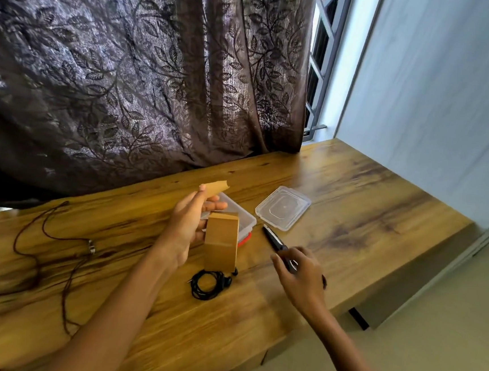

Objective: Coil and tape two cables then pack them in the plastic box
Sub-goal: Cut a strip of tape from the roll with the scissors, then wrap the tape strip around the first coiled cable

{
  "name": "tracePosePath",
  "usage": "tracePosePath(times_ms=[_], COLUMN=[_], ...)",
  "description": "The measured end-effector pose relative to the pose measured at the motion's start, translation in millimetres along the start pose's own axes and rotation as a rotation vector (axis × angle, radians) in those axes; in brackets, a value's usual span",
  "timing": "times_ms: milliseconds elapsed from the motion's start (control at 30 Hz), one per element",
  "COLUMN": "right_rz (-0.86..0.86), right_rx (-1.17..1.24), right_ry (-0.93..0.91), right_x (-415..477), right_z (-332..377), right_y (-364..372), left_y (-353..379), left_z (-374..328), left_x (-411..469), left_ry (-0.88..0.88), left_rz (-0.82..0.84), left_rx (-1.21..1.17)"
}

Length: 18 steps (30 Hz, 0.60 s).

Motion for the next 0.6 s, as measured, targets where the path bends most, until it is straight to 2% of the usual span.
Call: tracePosePath(times_ms=[100, 167, 233, 300, 467, 600], right_rz=[0.07, 0.183, 0.251, 0.234, 0.212, 0.24], right_rx=[0.304, 0.491, 0.611, 0.664, 0.661, 0.336], right_ry=[-0.038, 0.011, 0.068, 0.125, 0.174, 0.145], right_x=[3.9, 5.6, 6.4, 7.6, 12.4, 14.9], right_z=[47.1, 67.7, 76.0, 78.7, 75.3, 65.3], right_y=[-3.8, -2.2, 2.2, 3.0, -5.6, -11.8], left_y=[1.3, 3.1, 4.5, 4.8, 4.5, 0.5], left_z=[-0.4, -0.1, 0.5, 1.3, 4.7, 9.4], left_x=[-0.9, -1.4, -1.7, -2.3, -5.9, -5.3], left_ry=[0.008, 0.006, 0.006, 0.014, -0.024, -0.084], left_rz=[0.001, 0.005, 0.006, 0.008, 0.051, 0.052], left_rx=[-0.001, -0.003, -0.005, -0.006, 0.0, 0.033])
Point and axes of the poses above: each hand's wrist, its own x-axis towards the middle knuckle, its own y-axis out of the palm, z = x × y, the point moved 1 cm from there along x, towards the middle knuckle, and after that the axes turned 10 degrees about -y, right-handed, at the moved point
